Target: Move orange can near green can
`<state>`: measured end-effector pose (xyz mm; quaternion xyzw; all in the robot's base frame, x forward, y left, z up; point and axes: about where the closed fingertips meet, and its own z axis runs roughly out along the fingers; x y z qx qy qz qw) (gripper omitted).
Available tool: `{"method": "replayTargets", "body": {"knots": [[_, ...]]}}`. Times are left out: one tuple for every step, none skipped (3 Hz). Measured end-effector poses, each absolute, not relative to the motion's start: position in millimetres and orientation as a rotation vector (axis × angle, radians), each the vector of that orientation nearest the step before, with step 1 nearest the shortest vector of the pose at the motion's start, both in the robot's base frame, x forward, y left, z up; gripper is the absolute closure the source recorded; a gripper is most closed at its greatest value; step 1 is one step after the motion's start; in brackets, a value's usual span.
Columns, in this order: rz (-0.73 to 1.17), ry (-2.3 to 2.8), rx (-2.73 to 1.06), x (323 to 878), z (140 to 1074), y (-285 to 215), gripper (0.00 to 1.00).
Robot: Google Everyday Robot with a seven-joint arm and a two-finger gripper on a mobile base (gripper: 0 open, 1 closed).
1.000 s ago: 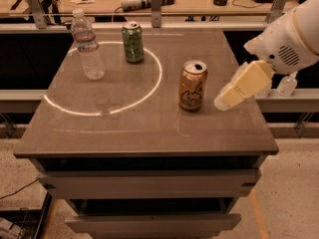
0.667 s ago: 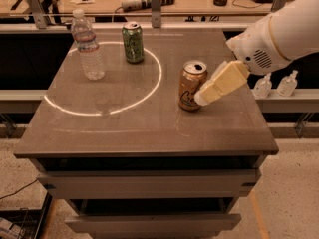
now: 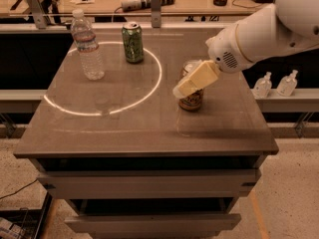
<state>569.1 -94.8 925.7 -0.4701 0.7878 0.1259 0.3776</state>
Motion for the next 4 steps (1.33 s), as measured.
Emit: {"method": "replayTargets", "body": {"knots": [[0.339,2.051,-1.186,574.3,906.6,-90.6,0.0],[0.345,2.084,-1.173,574.4,892.6,-90.7,0.0],[0.349,2.086,-1.183,573.3,884.8,-88.9,0.14],[0.343,2.058,-1.214,573.6,883.7,-84.7,0.38]]}}
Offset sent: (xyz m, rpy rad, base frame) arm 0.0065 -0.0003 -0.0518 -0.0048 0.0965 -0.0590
